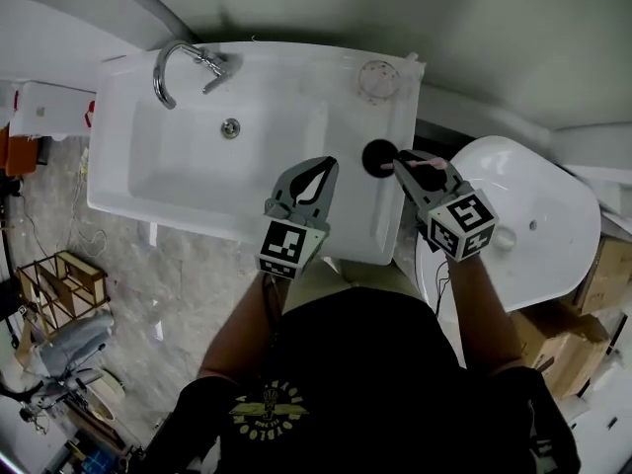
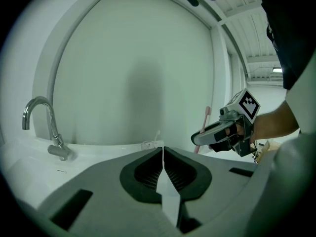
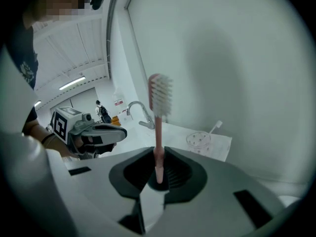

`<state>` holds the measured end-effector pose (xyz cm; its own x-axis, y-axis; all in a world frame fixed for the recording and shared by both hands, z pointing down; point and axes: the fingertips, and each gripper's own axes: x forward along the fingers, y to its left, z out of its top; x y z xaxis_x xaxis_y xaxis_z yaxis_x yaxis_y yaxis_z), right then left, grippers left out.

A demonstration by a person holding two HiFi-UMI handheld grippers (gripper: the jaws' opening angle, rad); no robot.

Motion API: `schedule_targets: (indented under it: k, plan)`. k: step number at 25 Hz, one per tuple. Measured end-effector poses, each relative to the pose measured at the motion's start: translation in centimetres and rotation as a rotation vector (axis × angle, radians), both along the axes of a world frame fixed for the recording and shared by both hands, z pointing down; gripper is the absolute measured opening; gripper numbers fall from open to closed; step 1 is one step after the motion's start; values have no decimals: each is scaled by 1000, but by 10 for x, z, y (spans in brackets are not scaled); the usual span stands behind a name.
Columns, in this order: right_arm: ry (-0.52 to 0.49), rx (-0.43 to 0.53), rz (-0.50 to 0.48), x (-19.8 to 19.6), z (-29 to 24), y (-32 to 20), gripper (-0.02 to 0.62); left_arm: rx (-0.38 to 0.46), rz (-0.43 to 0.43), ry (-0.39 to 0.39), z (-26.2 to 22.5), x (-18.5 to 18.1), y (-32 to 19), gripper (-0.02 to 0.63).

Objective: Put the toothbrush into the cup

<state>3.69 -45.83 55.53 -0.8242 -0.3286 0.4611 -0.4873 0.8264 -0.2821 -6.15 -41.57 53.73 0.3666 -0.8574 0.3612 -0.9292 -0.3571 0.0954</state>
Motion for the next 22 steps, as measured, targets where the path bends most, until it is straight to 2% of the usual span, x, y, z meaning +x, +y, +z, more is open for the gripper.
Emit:
schedule_targets:
  k: [8,9,11,18,22]
  plan:
    - [97,-28,-68,-11,52,-4,58,-47,-2,-48,29,13,-7,17]
    - [99,-35,-73,-12,56,-4,91,-51,0,-51,29,15,-7,18]
    - [95,-46,-78,-14,60,-4,118,-57,8,-64,25,16,-4,17]
    - [76,-24,-19,-10,52,-8,167,-55,13,-80,10,3,7,17]
    - [67,32,25,-7,26,-16,178,-38,38,-68,-7,-6,10,18]
